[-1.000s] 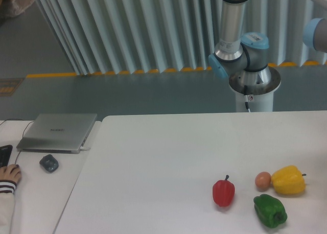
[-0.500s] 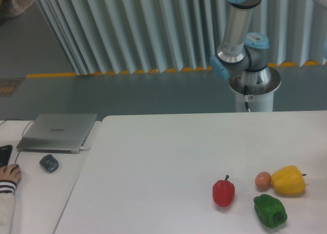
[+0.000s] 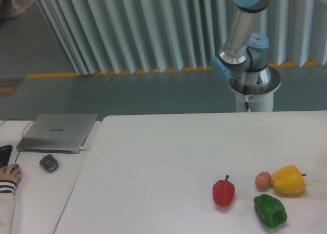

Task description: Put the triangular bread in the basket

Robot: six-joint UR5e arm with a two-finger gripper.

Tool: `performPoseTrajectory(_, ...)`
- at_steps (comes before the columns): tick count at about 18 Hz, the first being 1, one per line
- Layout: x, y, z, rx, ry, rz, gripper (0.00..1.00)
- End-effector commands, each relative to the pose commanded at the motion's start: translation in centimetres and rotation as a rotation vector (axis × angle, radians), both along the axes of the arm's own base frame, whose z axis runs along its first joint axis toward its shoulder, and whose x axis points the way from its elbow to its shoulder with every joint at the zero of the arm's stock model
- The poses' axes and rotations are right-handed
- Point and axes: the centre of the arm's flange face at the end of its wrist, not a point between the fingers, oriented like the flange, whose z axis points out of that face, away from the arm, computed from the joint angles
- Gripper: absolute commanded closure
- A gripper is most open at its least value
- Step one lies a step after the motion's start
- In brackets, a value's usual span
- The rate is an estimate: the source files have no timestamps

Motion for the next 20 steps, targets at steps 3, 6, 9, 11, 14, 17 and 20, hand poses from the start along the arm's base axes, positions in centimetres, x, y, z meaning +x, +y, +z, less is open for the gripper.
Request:
performPoseTrajectory(3, 0.2, 0.6, 0.3, 0.019, 0.002, -0.009, 0.00)
performPoseTrajectory(6, 0.5, 1.1, 0.3, 0.036, -0.004, -0.014, 0.00)
performPoseTrajectory(9, 1.1, 1.6, 0.8, 0.036, -0.001, -0.029, 0.00)
performPoseTrajectory(11, 2.3, 3.0, 1.1, 0.032, 0.002, -0.054, 0.00)
performPoseTrajectory(14, 4.2, 5.3, 1.7, 0.033, 0.006, -0.093, 0.00)
performPoseTrajectory(17, 6.5, 7.2, 2.3, 0.029, 0.002, -0.132, 0.00)
performPoseTrajectory(20, 8.2, 8.0, 1.9, 0.025, -0.015, -0.158, 0.00)
